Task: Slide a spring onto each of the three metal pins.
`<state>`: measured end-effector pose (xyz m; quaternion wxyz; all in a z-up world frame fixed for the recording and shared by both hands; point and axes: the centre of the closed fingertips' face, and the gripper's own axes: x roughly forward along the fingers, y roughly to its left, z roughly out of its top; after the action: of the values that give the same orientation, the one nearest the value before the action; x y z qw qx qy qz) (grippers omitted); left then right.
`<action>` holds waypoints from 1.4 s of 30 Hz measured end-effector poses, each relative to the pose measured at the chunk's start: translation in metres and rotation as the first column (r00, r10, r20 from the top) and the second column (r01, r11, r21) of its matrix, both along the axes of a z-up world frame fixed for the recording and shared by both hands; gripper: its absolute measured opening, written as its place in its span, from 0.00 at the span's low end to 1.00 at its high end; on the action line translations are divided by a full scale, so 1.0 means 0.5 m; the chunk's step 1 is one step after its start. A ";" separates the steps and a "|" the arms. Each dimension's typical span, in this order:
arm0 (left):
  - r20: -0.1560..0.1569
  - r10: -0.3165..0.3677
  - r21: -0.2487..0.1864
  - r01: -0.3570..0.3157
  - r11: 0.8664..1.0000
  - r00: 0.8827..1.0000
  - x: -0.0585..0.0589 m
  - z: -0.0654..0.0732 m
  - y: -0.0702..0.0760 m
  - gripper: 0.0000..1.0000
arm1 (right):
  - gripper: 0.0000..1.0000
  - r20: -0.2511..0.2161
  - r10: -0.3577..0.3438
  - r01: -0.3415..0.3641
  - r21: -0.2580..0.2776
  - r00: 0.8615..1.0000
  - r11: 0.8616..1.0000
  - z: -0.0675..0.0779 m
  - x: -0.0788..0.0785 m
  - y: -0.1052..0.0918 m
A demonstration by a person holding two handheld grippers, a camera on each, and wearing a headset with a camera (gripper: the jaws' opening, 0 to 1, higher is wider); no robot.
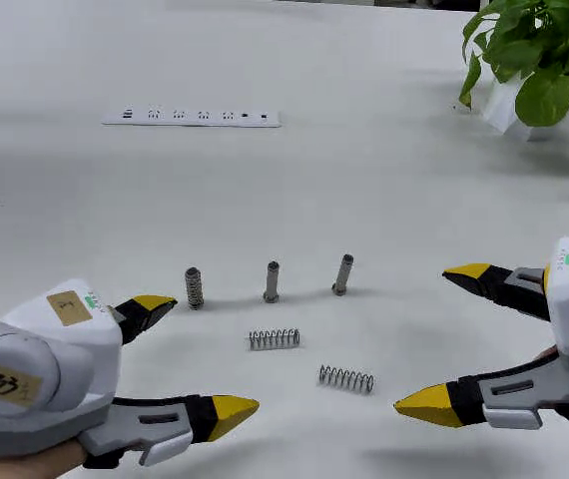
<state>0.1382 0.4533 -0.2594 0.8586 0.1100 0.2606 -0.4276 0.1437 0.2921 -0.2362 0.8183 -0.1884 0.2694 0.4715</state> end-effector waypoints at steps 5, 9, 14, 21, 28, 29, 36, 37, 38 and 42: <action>-0.018 -0.111 0.109 0.112 0.988 0.994 0.009 -0.020 -0.031 0.69 | 0.93 -0.012 -0.010 0.010 -0.003 1.000 1.000 -0.006 -0.006 -0.016; -0.065 -0.121 0.130 0.129 0.983 0.990 0.017 -0.027 -0.051 0.54 | 0.91 -0.011 -0.020 0.021 0.007 1.000 1.000 -0.004 -0.010 -0.020; -0.106 -0.116 0.169 0.133 0.977 0.988 0.024 -0.049 -0.057 0.44 | 0.91 -0.021 -0.019 0.019 0.008 1.000 1.000 -0.010 -0.019 -0.020; -0.120 -0.113 0.264 0.142 0.954 0.986 0.038 -0.061 -0.052 0.35 | 0.90 -0.021 -0.030 0.030 0.020 0.999 0.999 -0.010 -0.023 -0.027; -0.164 -0.109 0.345 0.161 0.925 0.980 0.048 -0.078 -0.051 0.28 | 0.89 -0.028 -0.055 0.057 0.058 0.998 0.997 -0.004 -0.026 -0.027; -0.159 -0.100 0.324 0.147 0.934 0.982 0.057 -0.074 -0.060 0.27 | 0.89 -0.029 -0.057 0.059 0.059 0.998 0.997 -0.005 -0.026 -0.027; -0.236 -0.102 0.405 0.193 0.893 0.966 0.065 -0.081 -0.056 0.22 | 0.89 -0.040 -0.062 0.064 0.057 0.997 0.996 -0.014 -0.033 -0.028; -0.235 -0.116 0.415 0.207 0.886 0.965 0.064 -0.081 -0.056 0.21 | 0.89 -0.041 -0.062 0.064 0.059 0.997 0.996 -0.014 -0.033 -0.028; -0.240 -0.115 0.414 0.209 0.886 0.964 0.062 -0.080 -0.059 0.21 | 0.89 -0.044 -0.063 0.066 0.062 0.997 0.996 -0.015 -0.033 -0.027; -0.245 -0.140 0.431 0.237 0.871 0.959 0.060 -0.080 -0.061 0.18 | 0.89 -0.045 -0.071 0.074 0.075 0.996 0.994 -0.013 -0.032 -0.023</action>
<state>0.1683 0.4230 -0.2995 0.7308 0.2886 0.4291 -0.4456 0.1275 0.2804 -0.2426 0.8356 -0.1368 0.2750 0.4554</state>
